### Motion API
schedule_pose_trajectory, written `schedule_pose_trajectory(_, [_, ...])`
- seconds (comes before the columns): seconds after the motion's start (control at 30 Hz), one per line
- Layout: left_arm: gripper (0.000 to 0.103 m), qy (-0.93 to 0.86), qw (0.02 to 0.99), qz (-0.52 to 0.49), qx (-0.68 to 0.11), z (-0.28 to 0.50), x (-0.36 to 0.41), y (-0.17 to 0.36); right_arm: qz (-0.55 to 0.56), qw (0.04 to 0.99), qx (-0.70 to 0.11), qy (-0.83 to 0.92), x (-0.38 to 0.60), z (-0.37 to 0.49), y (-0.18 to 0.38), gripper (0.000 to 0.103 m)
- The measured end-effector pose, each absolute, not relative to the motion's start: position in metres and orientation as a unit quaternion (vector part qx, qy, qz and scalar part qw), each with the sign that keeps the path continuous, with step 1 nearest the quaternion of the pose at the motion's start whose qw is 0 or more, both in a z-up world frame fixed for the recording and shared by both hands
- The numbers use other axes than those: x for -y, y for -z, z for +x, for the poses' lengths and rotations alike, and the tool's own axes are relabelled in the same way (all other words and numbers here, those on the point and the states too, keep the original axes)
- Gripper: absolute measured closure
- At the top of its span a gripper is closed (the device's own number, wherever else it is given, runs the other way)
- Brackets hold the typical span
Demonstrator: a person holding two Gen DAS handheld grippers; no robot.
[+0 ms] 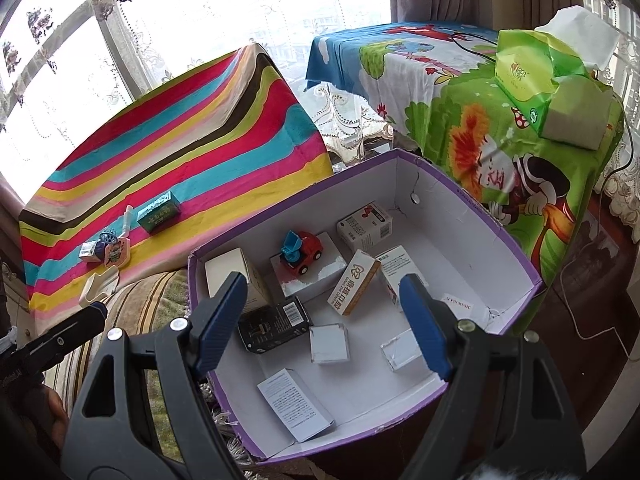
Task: Organize rigid objects
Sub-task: 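Withdraw both grippers and reach toward the barcode box and toothbrush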
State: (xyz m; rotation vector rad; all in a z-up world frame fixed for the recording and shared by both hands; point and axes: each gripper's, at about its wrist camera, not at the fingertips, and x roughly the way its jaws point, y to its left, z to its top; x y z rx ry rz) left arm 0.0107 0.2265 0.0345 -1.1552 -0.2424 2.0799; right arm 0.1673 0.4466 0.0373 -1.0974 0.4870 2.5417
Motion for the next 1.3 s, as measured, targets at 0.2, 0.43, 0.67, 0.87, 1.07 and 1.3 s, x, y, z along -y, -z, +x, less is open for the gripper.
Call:
schedule_pose_trajectory(0.2, [0.036,-0.817,0.348,-0.451,0.092,0.007,-0.219,-0.034,-0.389,0.157,-0.164,-0.893,-0.439,0.162,-0.037,0.022])
schedule_pose_trajectory(0.43, [0.036,-0.828,0.319,-0.453,0.087,0.000,-0.208,-0.032,-0.401,0.141,-0.161,-0.891,-0.426,0.154,-0.032,0.022])
schedule_pose_trajectory(0.67, [0.036,-0.833,0.295,-0.458,0.092,-0.010,-0.193,-0.030,-0.415,0.116,-0.143,-0.891,-0.404,0.142,-0.030,0.022])
schedule_pose_trajectory(0.87, [0.036,-0.833,0.282,-0.464,0.103,-0.018,-0.178,-0.026,-0.427,0.094,-0.127,-0.890,-0.383,0.130,-0.027,0.022])
schedule_pose_trajectory(1.07, [0.036,-0.837,0.252,-0.468,0.129,-0.036,-0.146,-0.024,-0.440,0.073,-0.110,-0.888,-0.363,0.114,-0.023,0.022])
schedule_pose_trajectory(1.3, [0.036,-0.853,0.182,-0.465,0.148,-0.076,-0.088,-0.021,-0.449,0.051,-0.101,-0.886,-0.345,0.084,-0.022,0.022])
